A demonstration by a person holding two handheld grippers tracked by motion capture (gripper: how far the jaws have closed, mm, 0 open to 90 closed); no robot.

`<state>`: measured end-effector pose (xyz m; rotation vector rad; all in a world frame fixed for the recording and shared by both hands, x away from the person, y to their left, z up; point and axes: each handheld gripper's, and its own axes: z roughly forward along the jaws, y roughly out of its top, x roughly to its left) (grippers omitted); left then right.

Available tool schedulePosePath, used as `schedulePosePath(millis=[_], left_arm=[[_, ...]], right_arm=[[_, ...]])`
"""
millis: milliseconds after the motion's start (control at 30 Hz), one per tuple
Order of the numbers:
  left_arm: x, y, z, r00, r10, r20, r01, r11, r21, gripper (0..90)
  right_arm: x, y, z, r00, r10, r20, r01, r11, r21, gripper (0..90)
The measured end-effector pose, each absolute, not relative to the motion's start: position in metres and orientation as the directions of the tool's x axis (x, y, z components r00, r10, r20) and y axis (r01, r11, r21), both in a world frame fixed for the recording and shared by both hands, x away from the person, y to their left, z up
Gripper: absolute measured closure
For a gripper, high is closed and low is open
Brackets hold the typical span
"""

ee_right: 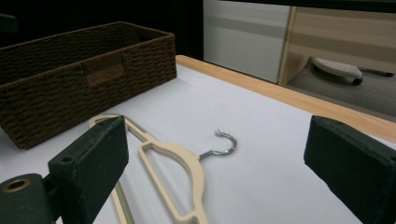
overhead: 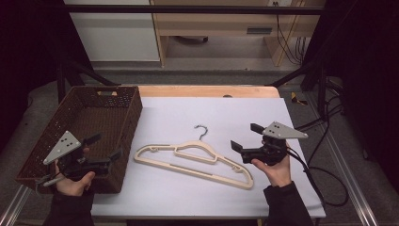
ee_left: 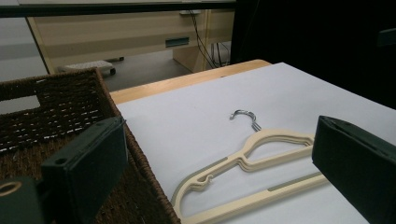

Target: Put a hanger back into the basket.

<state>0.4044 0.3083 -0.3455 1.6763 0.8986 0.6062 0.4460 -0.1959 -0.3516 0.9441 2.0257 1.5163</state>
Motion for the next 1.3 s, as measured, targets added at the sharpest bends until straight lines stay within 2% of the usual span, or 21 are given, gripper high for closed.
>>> schedulePosePath(millis=[300, 567, 833, 1300], left_arm=[[0.406, 0.306, -0.347, 0.584, 0.810, -0.044, 0.262, -0.137, 0.955, 3.4], [0.408, 0.305, -0.348, 0.585, 0.810, -0.046, 0.266, -0.139, 0.954, 3.4], [0.408, 0.304, -0.349, 0.591, 0.805, -0.044, 0.267, -0.144, 0.953, 3.5], [0.407, 0.299, -0.349, 0.599, 0.800, -0.036, 0.262, -0.154, 0.953, 3.6]], right_arm=[[0.481, -0.159, -0.362, -0.703, 0.709, 0.053, 0.293, 0.220, 0.930, 9.7], [0.513, -0.135, -0.393, -0.719, 0.691, 0.083, 0.372, 0.281, 0.885, 16.9], [0.525, -0.127, -0.411, -0.719, 0.688, 0.095, 0.419, 0.321, 0.849, 24.1], [0.534, -0.108, -0.458, -0.713, 0.694, 0.096, 0.541, 0.459, 0.704, 40.0]])
